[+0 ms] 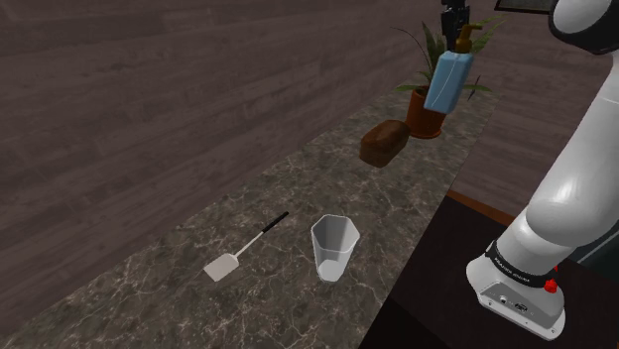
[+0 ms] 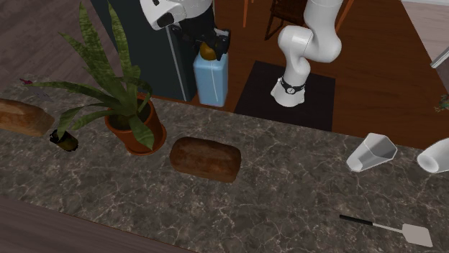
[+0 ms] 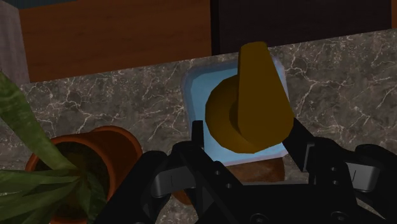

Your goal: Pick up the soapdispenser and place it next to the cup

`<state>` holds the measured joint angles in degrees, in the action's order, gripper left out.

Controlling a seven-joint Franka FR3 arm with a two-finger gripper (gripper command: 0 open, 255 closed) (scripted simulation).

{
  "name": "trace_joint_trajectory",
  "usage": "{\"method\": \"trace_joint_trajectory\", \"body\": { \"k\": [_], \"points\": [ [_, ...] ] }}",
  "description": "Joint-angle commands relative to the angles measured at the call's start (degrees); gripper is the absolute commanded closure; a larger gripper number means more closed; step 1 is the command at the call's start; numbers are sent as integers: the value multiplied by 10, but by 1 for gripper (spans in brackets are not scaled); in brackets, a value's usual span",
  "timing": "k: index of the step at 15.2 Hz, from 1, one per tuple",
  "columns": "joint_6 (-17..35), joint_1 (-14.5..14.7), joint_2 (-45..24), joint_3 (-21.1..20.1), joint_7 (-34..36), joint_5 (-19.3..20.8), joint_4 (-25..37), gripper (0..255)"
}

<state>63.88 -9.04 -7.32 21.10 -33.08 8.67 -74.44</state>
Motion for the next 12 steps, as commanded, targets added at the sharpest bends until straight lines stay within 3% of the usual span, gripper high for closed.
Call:
{"method": "trace_joint_trajectory", "body": {
  "k": [1,11,12],
  "points": [
    [-19,-2,-9,1,-6,-1,28,255],
    [-133,-27,-89,11,-47,-16,221,255],
    [-124,-11,-67,5,-26,-13,189,255]
  ]
}}
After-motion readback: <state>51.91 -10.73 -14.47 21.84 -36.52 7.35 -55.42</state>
